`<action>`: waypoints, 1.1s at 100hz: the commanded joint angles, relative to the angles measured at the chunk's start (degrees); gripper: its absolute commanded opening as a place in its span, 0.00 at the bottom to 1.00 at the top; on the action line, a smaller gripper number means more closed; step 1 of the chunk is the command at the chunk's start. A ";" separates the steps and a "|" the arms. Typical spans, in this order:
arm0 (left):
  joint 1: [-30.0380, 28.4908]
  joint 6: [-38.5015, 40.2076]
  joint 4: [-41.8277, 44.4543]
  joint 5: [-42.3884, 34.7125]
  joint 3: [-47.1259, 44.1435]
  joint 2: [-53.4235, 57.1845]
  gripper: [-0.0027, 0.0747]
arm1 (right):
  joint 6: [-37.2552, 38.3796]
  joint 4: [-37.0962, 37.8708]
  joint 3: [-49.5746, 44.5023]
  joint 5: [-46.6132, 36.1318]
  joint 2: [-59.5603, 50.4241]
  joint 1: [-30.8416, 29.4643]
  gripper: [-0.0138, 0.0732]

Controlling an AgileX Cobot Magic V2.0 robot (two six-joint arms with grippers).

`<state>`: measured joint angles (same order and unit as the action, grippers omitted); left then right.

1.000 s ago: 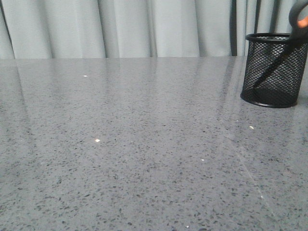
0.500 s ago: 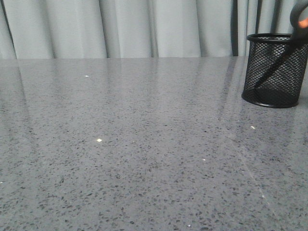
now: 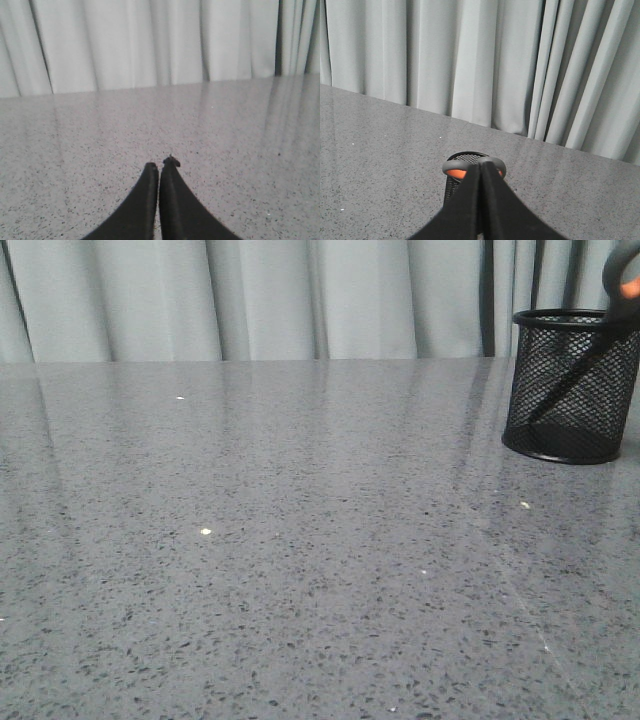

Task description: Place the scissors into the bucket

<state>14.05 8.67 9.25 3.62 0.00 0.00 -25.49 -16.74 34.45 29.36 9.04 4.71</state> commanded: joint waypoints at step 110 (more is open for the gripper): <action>-0.78 -2.16 -11.43 13.78 -2.23 1.68 0.01 | -0.27 -0.70 1.25 -4.55 0.83 -0.15 0.11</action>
<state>13.35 6.53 -1.17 19.53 0.00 0.20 -25.49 -16.85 34.45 29.36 9.04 4.71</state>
